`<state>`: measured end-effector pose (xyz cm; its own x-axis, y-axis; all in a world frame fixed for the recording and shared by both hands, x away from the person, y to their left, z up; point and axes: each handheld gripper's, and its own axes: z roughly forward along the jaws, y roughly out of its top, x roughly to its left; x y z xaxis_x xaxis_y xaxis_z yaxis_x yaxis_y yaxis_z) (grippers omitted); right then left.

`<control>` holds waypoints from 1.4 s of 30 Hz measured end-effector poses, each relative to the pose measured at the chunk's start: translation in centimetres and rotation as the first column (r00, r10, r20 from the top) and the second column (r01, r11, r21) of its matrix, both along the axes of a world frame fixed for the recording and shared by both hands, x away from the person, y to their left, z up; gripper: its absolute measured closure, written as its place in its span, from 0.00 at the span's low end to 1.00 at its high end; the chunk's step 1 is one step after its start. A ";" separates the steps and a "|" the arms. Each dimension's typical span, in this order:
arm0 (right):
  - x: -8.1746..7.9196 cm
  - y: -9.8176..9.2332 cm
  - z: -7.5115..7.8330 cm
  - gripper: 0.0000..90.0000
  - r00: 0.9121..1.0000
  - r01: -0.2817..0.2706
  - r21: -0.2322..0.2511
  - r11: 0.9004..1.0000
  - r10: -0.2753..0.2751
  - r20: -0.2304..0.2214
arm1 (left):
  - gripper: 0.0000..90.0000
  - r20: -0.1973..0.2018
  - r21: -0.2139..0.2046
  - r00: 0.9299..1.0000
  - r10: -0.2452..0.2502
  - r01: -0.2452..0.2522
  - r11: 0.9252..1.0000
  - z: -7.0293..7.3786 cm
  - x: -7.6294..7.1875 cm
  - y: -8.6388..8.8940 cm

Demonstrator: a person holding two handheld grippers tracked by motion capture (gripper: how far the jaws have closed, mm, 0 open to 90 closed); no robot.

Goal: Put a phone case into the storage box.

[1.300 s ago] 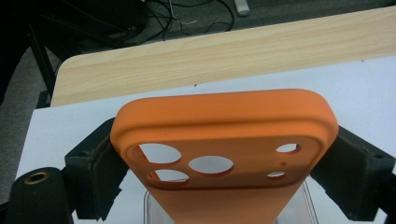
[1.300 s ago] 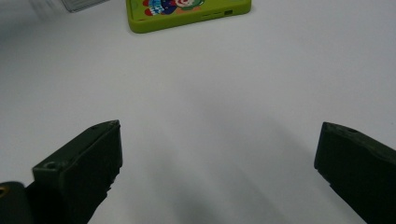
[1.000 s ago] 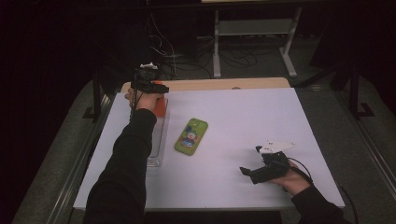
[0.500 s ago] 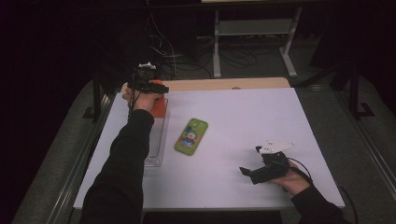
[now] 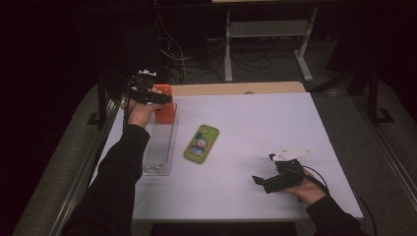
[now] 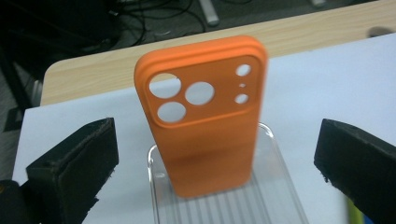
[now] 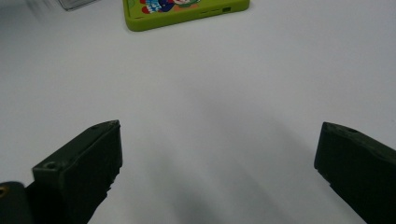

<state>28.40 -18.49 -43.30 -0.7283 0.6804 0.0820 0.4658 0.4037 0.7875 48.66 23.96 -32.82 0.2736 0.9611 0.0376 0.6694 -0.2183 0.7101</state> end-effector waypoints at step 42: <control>-0.4 -0.3 -0.1 0.00 1.000 0.006 -0.001 1.000 -0.006 -0.002 | 0.52 -0.037 -0.085 0.885 -0.464 0.460 0.884 -2.7 -8.5 -6.3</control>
<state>27.95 -18.76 -43.38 -0.7238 0.6850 0.0830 0.4698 0.4012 0.7863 40.14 17.65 -35.52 0.6866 0.7250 -0.0542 0.5432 -0.4620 0.7010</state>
